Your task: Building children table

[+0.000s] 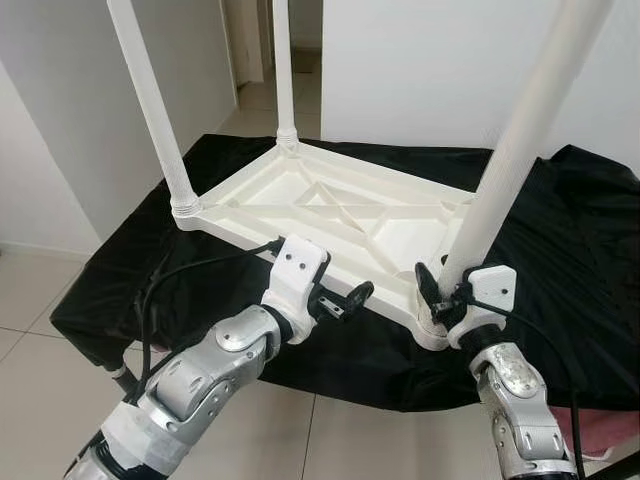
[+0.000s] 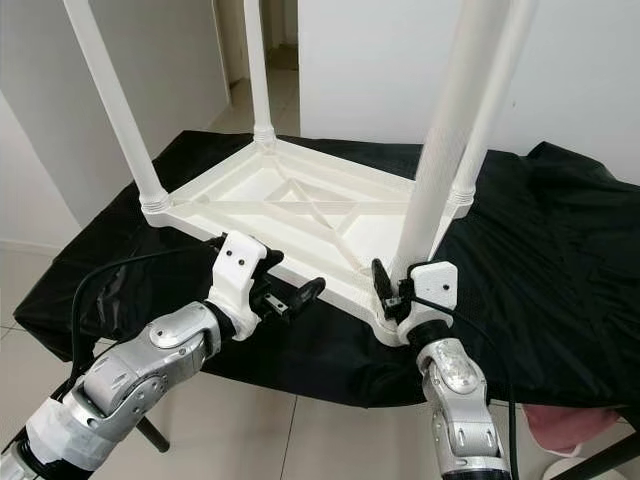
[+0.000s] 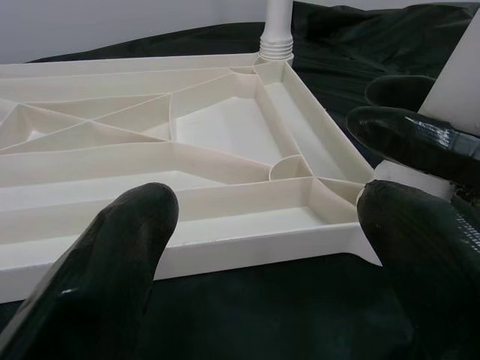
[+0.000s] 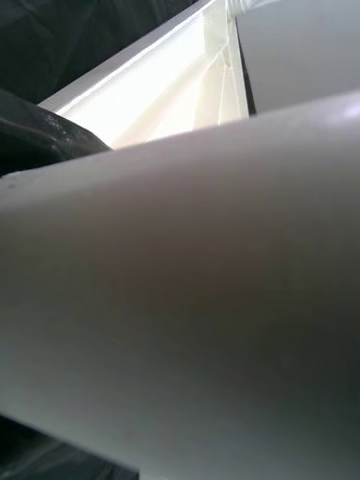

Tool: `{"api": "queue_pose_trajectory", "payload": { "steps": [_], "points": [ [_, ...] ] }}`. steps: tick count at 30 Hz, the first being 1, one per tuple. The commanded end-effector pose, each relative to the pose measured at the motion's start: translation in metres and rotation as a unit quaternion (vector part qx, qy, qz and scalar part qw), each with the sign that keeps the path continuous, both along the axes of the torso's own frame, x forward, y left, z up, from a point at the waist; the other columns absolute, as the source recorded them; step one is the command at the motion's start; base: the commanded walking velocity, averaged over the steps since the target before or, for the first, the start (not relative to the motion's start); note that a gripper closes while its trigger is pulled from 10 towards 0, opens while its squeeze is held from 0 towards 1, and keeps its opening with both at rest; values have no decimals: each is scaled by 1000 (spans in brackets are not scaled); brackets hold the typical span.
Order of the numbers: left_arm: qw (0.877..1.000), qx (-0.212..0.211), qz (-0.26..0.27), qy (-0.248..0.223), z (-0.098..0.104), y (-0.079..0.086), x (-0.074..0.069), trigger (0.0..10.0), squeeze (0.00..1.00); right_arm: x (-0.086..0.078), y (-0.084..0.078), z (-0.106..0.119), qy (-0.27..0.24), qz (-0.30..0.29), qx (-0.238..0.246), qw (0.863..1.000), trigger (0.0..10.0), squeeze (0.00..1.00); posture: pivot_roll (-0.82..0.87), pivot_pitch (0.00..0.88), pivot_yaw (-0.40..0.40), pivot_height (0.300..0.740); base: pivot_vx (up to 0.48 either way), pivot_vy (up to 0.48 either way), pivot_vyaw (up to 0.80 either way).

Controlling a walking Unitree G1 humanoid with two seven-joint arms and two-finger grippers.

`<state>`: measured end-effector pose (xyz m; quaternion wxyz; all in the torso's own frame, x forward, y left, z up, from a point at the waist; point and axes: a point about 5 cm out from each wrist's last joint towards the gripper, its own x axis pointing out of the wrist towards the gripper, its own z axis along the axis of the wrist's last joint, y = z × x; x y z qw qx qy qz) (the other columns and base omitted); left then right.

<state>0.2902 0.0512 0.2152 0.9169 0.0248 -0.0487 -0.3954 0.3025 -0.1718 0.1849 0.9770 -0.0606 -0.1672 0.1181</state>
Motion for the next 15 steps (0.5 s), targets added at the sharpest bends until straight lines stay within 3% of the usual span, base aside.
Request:
{"api": "queue_pose_trajectory", "payload": {
  "steps": [1,8,15],
  "points": [
    [992,26,-126,0,-4,-9,-13,10000,0,-3,2,-17,39,13,-7,999,10000,0,29,166,40,740,0,0,0],
    [992,27,-122,1,-5,-10,-12,10000,0,-4,1,-21,46,20,-13,999,10000,0,28,164,41,740,0,0,0],
    [992,29,-120,-1,-4,-9,-11,10000,0,-3,7,-28,65,81,-36,994,10000,0,29,160,45,740,0,0,0]
  ]
}}
